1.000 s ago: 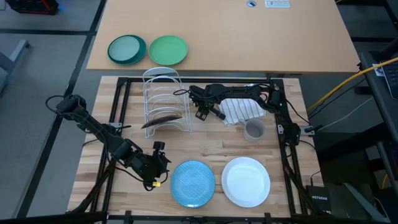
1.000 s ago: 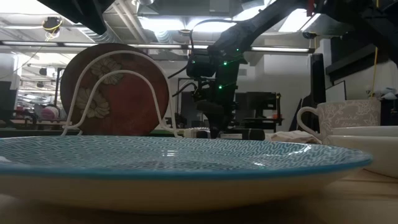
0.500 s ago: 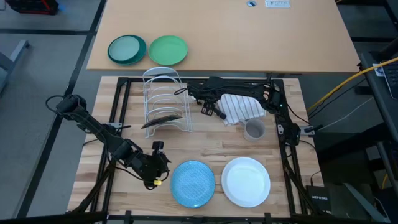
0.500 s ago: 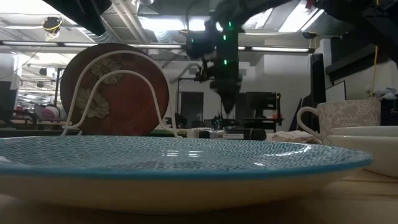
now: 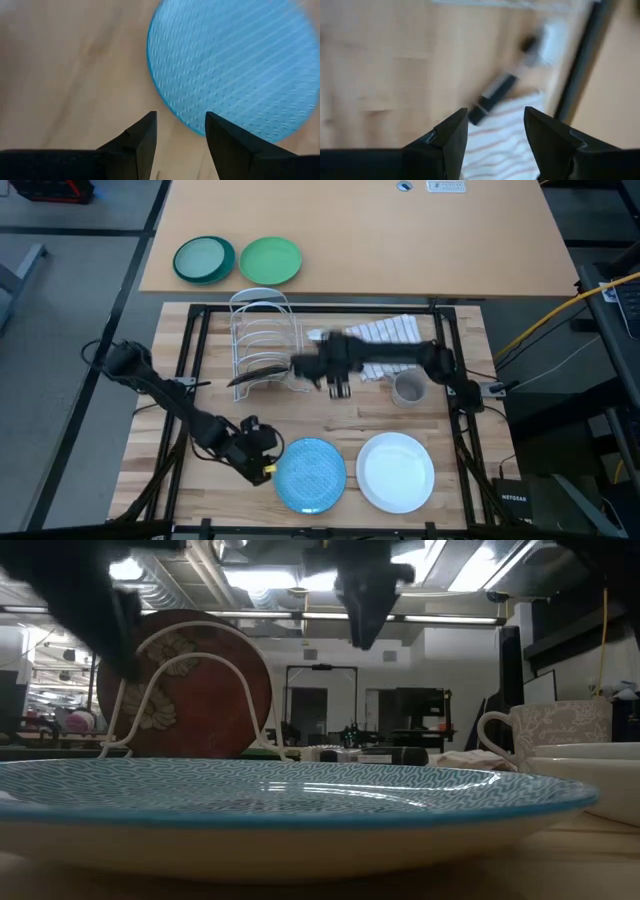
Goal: Sort dishes
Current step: Put the blue patterned plate in the dish rack
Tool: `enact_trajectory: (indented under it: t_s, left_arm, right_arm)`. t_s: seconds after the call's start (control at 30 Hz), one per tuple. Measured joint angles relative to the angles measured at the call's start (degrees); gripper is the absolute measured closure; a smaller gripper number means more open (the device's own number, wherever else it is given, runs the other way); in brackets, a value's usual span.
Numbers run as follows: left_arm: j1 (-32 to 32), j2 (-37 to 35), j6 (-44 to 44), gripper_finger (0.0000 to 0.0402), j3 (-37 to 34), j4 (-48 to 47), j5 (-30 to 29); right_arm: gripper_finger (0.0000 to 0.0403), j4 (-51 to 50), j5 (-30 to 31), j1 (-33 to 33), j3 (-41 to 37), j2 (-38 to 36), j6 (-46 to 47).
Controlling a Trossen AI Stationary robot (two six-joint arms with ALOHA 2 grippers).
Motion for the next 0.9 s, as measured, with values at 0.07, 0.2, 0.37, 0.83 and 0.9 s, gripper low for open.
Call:
enact_trajectory:
  t_s: [0.07, 0.2, 0.37, 0.83, 0.9]
  left_arm:
    - [0.03, 2.76, -3.2, 0.0247, 0.0, 0.28, 1.77]
    - [0.25, 6.28, -7.01, 0.0247, 0.0, 0.94, 4.03]
    - [0.51, 7.06, -8.04, 0.0247, 0.0, 3.6, 4.68]
    - [5.39, 7.06, -12.78, 0.0247, 0.0, 4.09, 6.81]
    - [6.04, 7.06, -13.25, 0.0247, 0.0, 4.13, 7.04]
  right_arm:
    - [0.0205, -0.02, -1.24, 4.2, -0.04, -0.12, -0.95]
    - [0.0205, 0.02, 0.16, 13.08, -0.04, -0.41, -0.46]
    - [0.0205, 0.01, 3.55, 23.64, -0.04, -0.41, 3.33]
    - [0.0205, 19.21, 14.85, 41.71, -19.38, -0.17, 14.85]
    - [0.0205, 24.69, 14.83, 42.55, -22.69, -0.1, 13.27]
